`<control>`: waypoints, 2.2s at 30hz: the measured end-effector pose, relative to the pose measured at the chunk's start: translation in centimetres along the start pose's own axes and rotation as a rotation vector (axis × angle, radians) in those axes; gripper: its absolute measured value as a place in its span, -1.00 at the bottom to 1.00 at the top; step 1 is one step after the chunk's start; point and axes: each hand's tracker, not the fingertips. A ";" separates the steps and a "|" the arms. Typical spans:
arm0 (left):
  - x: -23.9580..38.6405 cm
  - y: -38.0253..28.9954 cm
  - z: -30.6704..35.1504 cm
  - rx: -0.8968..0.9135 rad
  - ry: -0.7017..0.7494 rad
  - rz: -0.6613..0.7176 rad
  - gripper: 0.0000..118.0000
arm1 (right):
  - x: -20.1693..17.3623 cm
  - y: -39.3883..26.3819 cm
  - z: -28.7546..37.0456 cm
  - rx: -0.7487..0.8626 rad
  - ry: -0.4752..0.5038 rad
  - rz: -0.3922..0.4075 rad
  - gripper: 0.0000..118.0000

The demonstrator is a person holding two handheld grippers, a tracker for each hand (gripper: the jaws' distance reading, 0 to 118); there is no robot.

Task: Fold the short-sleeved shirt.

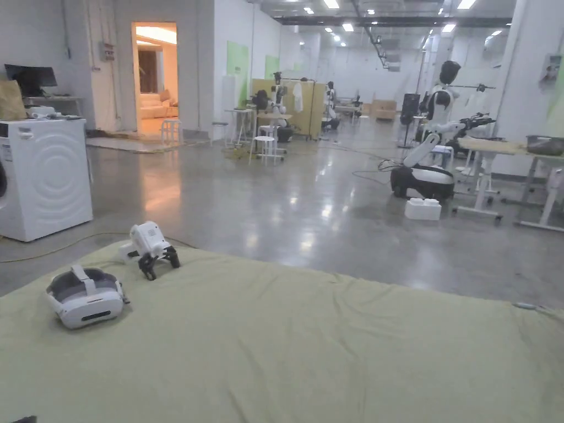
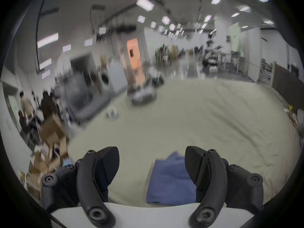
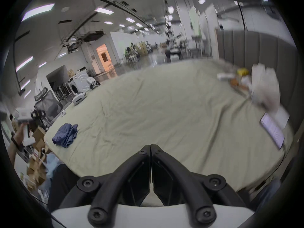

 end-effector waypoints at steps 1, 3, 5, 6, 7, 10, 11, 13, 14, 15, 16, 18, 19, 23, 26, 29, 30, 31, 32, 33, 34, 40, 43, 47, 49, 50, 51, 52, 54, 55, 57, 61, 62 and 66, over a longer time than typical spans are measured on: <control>1.6 1.2 3.1 0.066 -0.026 0.013 0.45 | -0.1 0.8 1.0 0.040 -0.006 0.020 -1.00; 5.2 3.0 9.0 0.187 -0.007 0.056 0.41 | -0.2 2.2 2.7 0.119 -0.012 0.038 -1.00; 9.0 3.8 14.0 0.315 -0.016 0.041 0.24 | -0.5 3.7 5.0 0.248 -0.029 0.042 -1.00; 10.3 4.0 15.7 0.357 -0.064 0.009 0.13 | -0.6 4.4 6.0 0.286 -0.017 0.043 -1.00; 11.6 4.2 17.4 0.380 -0.109 0.022 0.02 | -0.8 4.9 6.8 0.314 -0.017 0.053 -1.00; 13.8 4.4 21.3 0.454 -0.204 0.095 -0.37 | -1.4 6.3 9.4 0.407 -0.029 0.094 -1.00; 14.6 4.2 22.6 0.486 -0.243 0.081 -0.43 | -1.7 6.5 10.2 0.429 -0.037 0.114 -1.00; 15.6 3.8 24.4 0.506 -0.275 0.089 -0.57 | -2.2 6.6 11.6 0.469 -0.055 0.136 -1.00; 15.7 3.4 24.9 0.517 -0.272 0.086 -0.73 | -2.4 6.4 12.3 0.473 -0.045 0.149 -1.00; 15.8 3.1 25.5 0.520 -0.274 0.089 -0.87 | -2.7 6.2 13.0 0.492 -0.051 0.160 -1.00; 16.0 2.9 26.1 0.521 -0.276 0.089 -0.98 | -2.9 6.1 13.4 0.502 -0.054 0.170 -1.00; 16.0 2.5 26.8 0.517 -0.279 0.098 -1.00 | -3.3 6.0 14.2 0.500 -0.051 0.194 -1.00; 15.9 2.4 27.1 0.517 -0.282 0.095 -1.00 | -3.4 5.9 14.3 0.510 -0.062 0.205 -1.00; 15.8 2.9 27.3 0.521 -0.274 0.073 -1.00 | -3.3 6.0 14.2 0.516 -0.033 0.186 -1.00; 15.7 3.4 27.1 0.524 -0.290 0.091 -0.92 | -3.3 6.2 13.8 0.511 -0.036 0.179 -0.98; 15.7 3.7 26.7 0.512 -0.318 0.098 0.27 | -3.1 6.6 13.3 0.491 -0.025 0.159 0.39; 15.9 3.7 26.4 0.502 -0.330 0.099 0.61 | -2.9 6.8 13.1 0.479 -0.019 0.152 0.70; 16.0 3.7 26.3 0.499 -0.329 0.103 0.86 | -2.9 6.7 13.0 0.489 -0.010 0.144 0.74; 16.0 3.5 26.3 0.502 -0.331 0.109 0.93 | -3.0 6.7 13.1 0.503 -0.005 0.139 0.74; 16.0 3.6 26.3 0.502 -0.339 0.117 0.94 | -3.0 6.8 13.1 0.507 -0.003 0.133 0.75; 16.1 3.6 26.3 0.498 -0.343 0.129 0.95 | -2.9 7.0 13.0 0.507 -0.001 0.126 0.83; 16.3 3.6 25.8 0.488 -0.342 0.125 1.00 | -2.7 7.2 13.0 0.548 -0.004 0.099 0.99; 16.4 3.7 25.7 0.490 -0.333 0.132 1.00 | -2.6 7.3 12.9 0.548 -0.004 0.097 0.99; 16.3 3.7 25.6 0.489 -0.332 0.128 1.00 | -2.3 7.2 12.9 0.562 0.009 0.065 0.99; 16.3 3.7 25.4 0.484 -0.328 0.126 1.00 | -2.2 7.4 12.9 0.551 0.025 0.049 0.99; 16.3 3.5 25.3 0.480 -0.328 0.126 1.00 | -2.2 7.3 12.9 0.551 0.023 0.047 0.99; 16.2 3.5 25.2 0.478 -0.328 0.128 1.00 | -2.2 7.3 12.9 0.551 0.020 0.045 0.99; 16.2 3.4 25.1 0.474 -0.328 0.130 1.00 | -2.2 7.3 12.9 0.550 0.016 0.045 0.99; 16.2 3.4 25.1 0.469 -0.332 0.134 1.00 | -2.3 7.3 12.9 0.549 0.011 0.050 0.99; 16.2 3.3 25.1 0.467 -0.333 0.133 1.00 | -2.3 7.3 12.9 0.548 0.010 0.052 0.99; 16.2 3.3 25.0 0.467 -0.334 0.131 1.00 | -2.4 7.3 13.0 0.550 0.011 0.056 0.99; 16.2 3.3 25.1 0.469 -0.335 0.130 1.00 | -2.5 7.4 13.0 0.551 0.014 0.056 0.99; 16.2 3.4 25.1 0.468 -0.338 0.135 1.00 | -2.5 7.3 12.9 0.551 0.014 0.058 0.99; 16.0 3.3 24.9 0.459 -0.345 0.158 1.00 | -2.6 7.3 12.9 0.541 0.007 0.060 0.99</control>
